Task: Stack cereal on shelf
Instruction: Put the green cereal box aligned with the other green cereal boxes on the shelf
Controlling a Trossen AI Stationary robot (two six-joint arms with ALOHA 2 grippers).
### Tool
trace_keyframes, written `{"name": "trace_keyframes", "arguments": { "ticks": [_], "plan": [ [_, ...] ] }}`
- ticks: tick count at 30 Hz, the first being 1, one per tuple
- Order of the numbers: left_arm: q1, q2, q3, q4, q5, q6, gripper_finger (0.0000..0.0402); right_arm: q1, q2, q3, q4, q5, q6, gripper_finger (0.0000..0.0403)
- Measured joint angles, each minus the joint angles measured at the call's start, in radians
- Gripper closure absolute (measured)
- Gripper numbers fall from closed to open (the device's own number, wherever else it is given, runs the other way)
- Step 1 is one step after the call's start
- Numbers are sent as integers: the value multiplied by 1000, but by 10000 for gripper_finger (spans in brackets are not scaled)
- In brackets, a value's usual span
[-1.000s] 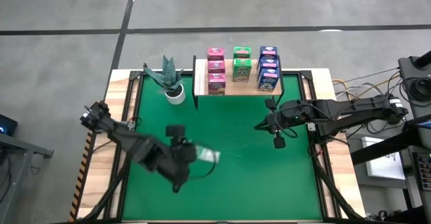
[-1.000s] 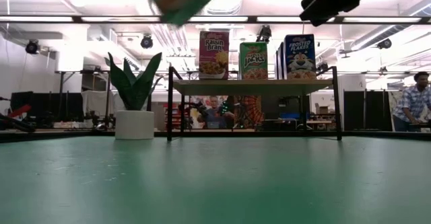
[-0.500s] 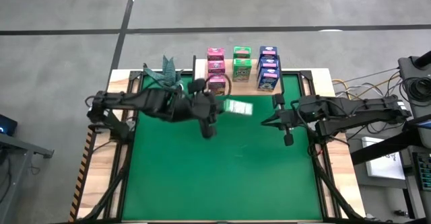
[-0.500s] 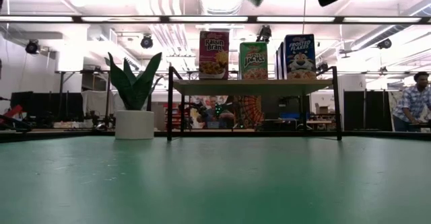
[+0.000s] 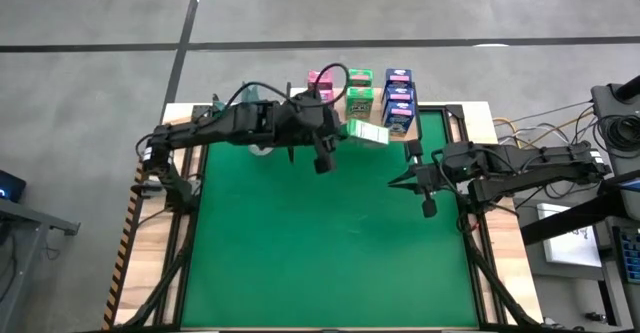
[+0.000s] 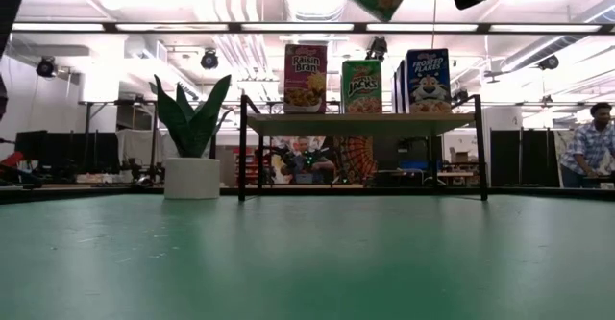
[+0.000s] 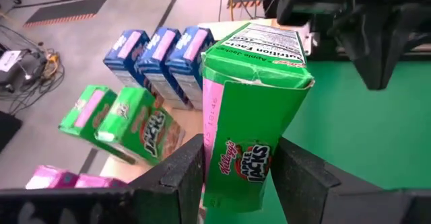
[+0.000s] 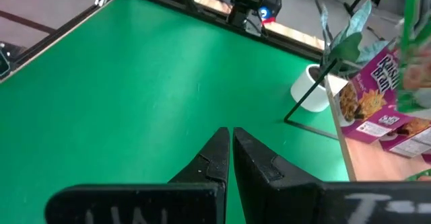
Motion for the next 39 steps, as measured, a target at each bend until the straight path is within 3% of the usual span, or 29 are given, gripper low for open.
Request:
{"name": "trace_keyframes", "arguments": {
  "ticks": [9,18,36,39],
  "plan": [
    [37,153,295,-241,-1,30,261,0,-4,-1,-64,0,5,392],
    [67,140,169,-216,-10,27,261,0,-21,-4,-75,-17,2,392],
    [68,228,133,-138,-10,27,261,0,11,-6,-75,-16,39,392],
    [69,234,132,-140,-10,27,261,0,16,-6,-52,33,43,392]
  ]
}}
